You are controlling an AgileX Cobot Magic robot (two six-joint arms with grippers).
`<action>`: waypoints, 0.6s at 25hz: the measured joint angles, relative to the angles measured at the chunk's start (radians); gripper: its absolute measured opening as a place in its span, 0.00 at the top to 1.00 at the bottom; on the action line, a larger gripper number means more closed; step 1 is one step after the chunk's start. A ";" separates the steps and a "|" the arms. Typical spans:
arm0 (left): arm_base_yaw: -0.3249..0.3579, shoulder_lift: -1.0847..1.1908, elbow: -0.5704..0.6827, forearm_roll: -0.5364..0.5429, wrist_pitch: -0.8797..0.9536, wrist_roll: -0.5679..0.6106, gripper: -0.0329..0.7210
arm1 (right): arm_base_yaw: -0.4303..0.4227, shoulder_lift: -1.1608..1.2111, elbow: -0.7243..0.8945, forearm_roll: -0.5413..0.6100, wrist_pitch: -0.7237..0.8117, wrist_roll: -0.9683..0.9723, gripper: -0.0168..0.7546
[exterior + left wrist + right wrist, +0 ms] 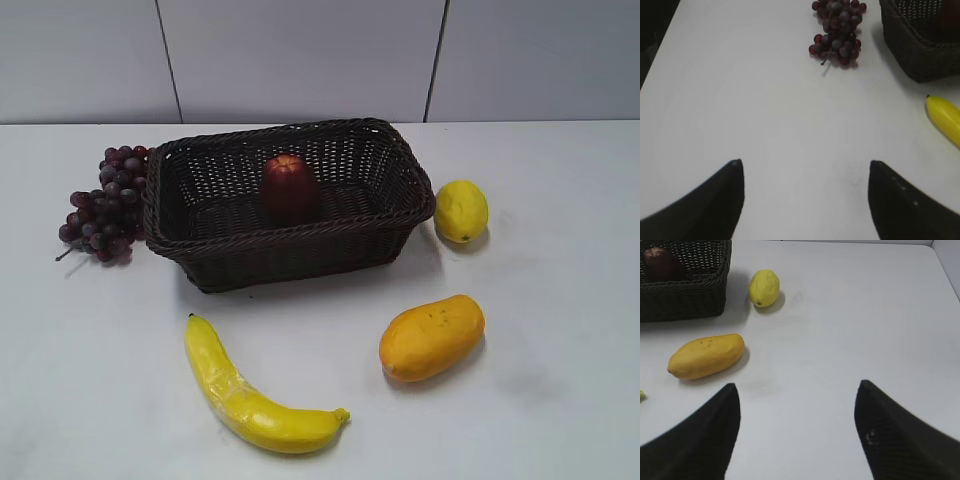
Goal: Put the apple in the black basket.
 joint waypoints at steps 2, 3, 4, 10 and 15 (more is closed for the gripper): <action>0.000 -0.041 0.001 0.000 0.001 0.000 0.19 | 0.000 0.000 0.000 0.000 0.000 0.000 0.28; 0.000 -0.051 0.001 0.000 0.002 0.000 0.19 | 0.000 0.000 0.000 0.000 0.000 0.000 0.28; 0.000 -0.056 0.001 0.000 0.001 0.000 0.19 | 0.000 0.000 0.000 0.001 0.000 0.000 0.28; 0.000 -0.057 0.001 -0.005 0.002 0.000 0.19 | 0.000 0.000 0.000 0.001 0.000 0.000 0.28; 0.000 -0.057 0.001 -0.067 0.002 0.000 0.19 | 0.000 0.000 0.000 0.001 0.000 0.000 0.28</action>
